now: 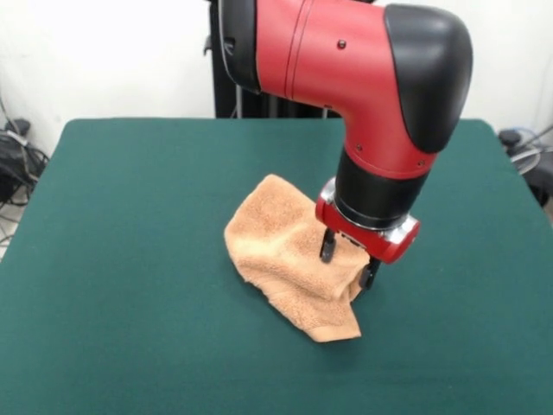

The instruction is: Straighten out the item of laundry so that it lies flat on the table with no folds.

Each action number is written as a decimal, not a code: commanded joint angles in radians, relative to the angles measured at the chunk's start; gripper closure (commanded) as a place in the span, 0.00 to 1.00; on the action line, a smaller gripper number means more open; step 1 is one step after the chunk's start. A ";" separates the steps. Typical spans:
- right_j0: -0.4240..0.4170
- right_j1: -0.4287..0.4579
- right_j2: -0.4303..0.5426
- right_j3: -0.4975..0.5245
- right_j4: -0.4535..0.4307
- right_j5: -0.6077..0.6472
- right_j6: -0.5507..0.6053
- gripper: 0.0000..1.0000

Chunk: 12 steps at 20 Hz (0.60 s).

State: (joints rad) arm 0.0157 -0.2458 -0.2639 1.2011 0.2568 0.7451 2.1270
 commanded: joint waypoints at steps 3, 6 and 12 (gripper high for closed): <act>0.034 0.061 0.039 -0.003 0.029 -0.027 0.239 0.00; 0.027 0.064 0.041 -0.006 0.018 -0.029 0.215 0.00; 0.012 0.056 0.049 0.012 0.007 -0.070 0.188 1.00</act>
State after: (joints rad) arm 0.0216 -0.2379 -0.2640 1.1792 0.2568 0.7449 2.1270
